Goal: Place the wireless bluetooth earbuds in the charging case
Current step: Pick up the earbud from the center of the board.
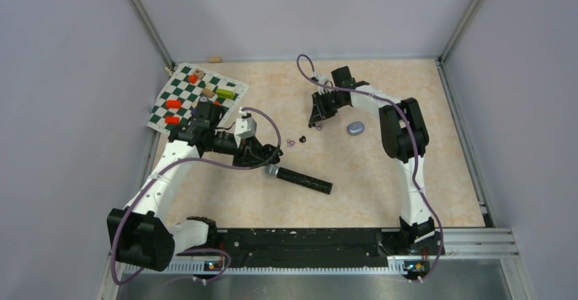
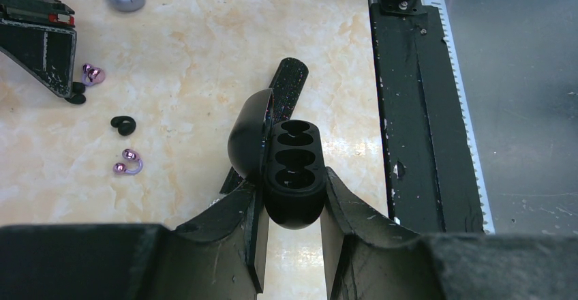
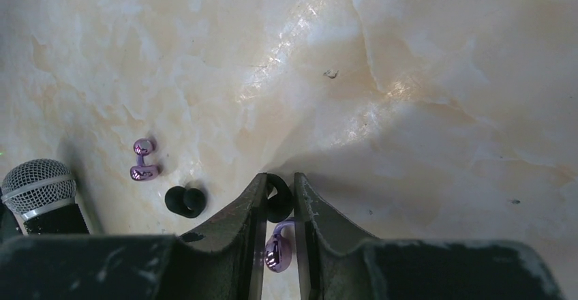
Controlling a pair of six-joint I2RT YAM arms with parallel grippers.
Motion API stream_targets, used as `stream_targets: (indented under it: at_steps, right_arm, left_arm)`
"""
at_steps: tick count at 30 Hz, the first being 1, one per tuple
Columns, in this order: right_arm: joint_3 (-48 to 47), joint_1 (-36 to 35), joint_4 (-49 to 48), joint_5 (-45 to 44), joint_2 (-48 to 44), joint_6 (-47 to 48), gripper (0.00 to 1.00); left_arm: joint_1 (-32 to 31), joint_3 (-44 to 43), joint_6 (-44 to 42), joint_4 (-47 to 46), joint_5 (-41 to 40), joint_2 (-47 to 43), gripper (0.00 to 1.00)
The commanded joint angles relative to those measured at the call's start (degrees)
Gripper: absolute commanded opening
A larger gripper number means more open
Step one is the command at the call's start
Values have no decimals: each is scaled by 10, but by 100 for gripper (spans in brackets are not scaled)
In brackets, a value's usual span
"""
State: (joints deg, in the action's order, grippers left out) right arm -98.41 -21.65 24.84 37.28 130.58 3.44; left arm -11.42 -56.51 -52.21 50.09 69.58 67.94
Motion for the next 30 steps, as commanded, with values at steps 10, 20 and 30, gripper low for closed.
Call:
stream_targets:
  at_steps: [10,20,30]
  right_arm:
    - [-11,-4,20,70,-10,47,2]
    - [12,17,10,156,-80,62,0]
    - [113,37,-103,110,-297,29,0]
  left_arm:
    - [-2,5,-5,-10,16,-15,0]
    - [-2,6,25,-35,20,-8,0]
    - [-5,27,267,-280,-47,5,0]
